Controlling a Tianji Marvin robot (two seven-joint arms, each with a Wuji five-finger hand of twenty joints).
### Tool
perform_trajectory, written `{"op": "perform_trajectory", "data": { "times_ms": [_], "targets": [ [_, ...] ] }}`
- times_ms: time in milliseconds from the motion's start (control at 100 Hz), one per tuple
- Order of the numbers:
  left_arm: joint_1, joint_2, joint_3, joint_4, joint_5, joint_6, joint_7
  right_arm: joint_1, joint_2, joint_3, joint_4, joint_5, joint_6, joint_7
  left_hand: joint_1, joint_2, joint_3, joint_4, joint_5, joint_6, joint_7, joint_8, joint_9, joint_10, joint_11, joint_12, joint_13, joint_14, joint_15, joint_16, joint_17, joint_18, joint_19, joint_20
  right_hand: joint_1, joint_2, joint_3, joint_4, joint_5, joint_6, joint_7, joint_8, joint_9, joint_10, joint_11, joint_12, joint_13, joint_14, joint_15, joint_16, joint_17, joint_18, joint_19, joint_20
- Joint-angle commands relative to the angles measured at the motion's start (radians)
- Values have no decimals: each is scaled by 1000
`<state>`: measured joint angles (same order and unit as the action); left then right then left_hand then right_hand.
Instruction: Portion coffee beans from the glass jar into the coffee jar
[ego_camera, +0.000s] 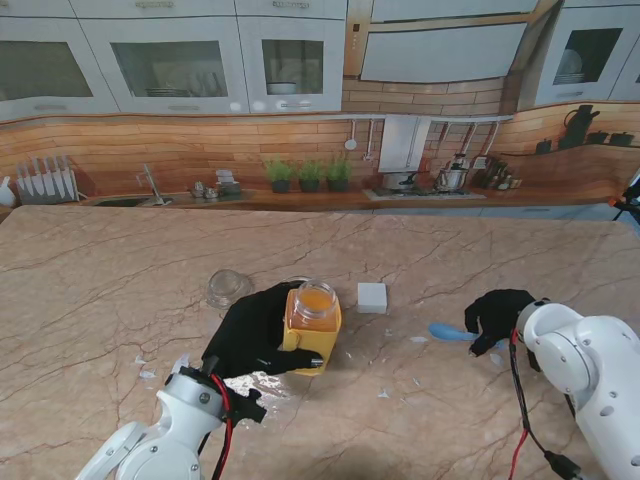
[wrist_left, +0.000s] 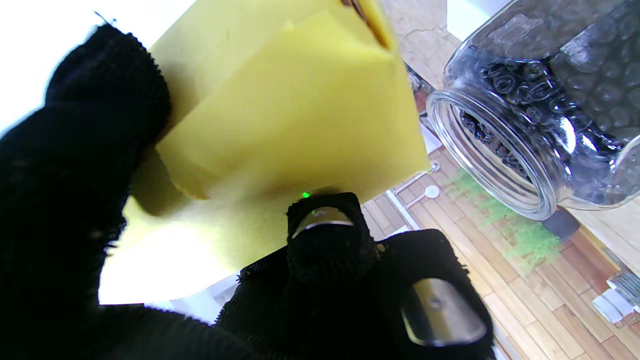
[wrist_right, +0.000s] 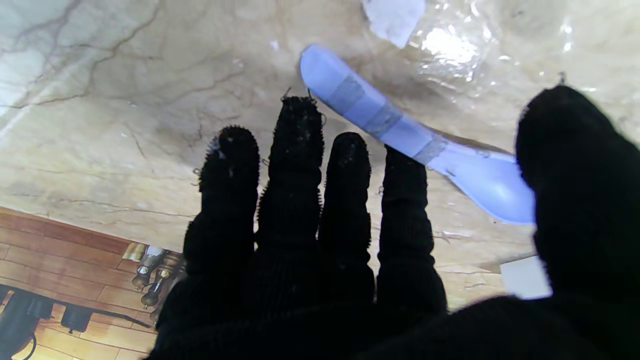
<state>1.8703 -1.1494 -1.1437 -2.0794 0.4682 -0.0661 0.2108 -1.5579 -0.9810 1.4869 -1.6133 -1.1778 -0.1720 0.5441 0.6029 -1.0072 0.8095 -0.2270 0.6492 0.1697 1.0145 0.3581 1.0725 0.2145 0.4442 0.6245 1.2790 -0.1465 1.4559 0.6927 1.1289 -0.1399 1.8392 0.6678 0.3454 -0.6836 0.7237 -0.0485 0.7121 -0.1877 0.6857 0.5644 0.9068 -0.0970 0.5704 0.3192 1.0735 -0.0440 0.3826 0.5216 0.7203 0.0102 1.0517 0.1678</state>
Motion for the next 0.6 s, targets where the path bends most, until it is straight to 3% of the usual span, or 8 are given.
{"op": "perform_trajectory", "data": {
  "times_ms": [0, 220, 420, 590],
  "targets": [
    [5, -5, 2, 1, -1, 3, 1, -4, -4, -5, 0, 1, -9, -6, 188, 207, 269, 140, 58, -239, 266, 80, 116, -119, 122, 84, -3, 57, -53, 12, -21, -135, 181, -12, 21, -21, -5, 11, 34, -27, 30, -3, 45, -4, 31, 3, 42, -12, 32, 24, 15, -7, 36, 1],
    [3, -6, 3, 2, -5, 5, 2, 3, -4, -20, 12, -2, -19, -26, 187, 208, 268, 140, 58, -241, 266, 81, 117, -120, 122, 84, -3, 55, -53, 12, -21, -135, 181, -12, 72, -35, -38, 2, 94, -84, 77, 5, 112, -38, 55, 14, 81, -29, 75, 56, 33, -8, 70, 32],
    [8, -5, -6, 2, -3, -3, 2, 10, -4, -41, 54, -15, -18, -73, 187, 207, 269, 140, 58, -241, 267, 81, 118, -119, 123, 84, -2, 54, -52, 12, -21, -137, 181, -12, 91, -35, -63, -8, 71, -118, 95, -42, 97, -69, 29, 1, 41, -57, 9, 14, -23, -21, 4, 10],
    [10, -5, -7, 3, -1, -4, 1, 8, -5, -50, 83, -25, -18, -116, 187, 208, 268, 140, 57, -241, 266, 80, 116, -120, 122, 84, -3, 54, -51, 12, -21, -138, 181, -12, 124, -55, -77, -21, 74, -139, 113, -61, 108, -79, 38, 2, 38, -55, 9, 1, -82, 25, 5, 9]
  ]
}}
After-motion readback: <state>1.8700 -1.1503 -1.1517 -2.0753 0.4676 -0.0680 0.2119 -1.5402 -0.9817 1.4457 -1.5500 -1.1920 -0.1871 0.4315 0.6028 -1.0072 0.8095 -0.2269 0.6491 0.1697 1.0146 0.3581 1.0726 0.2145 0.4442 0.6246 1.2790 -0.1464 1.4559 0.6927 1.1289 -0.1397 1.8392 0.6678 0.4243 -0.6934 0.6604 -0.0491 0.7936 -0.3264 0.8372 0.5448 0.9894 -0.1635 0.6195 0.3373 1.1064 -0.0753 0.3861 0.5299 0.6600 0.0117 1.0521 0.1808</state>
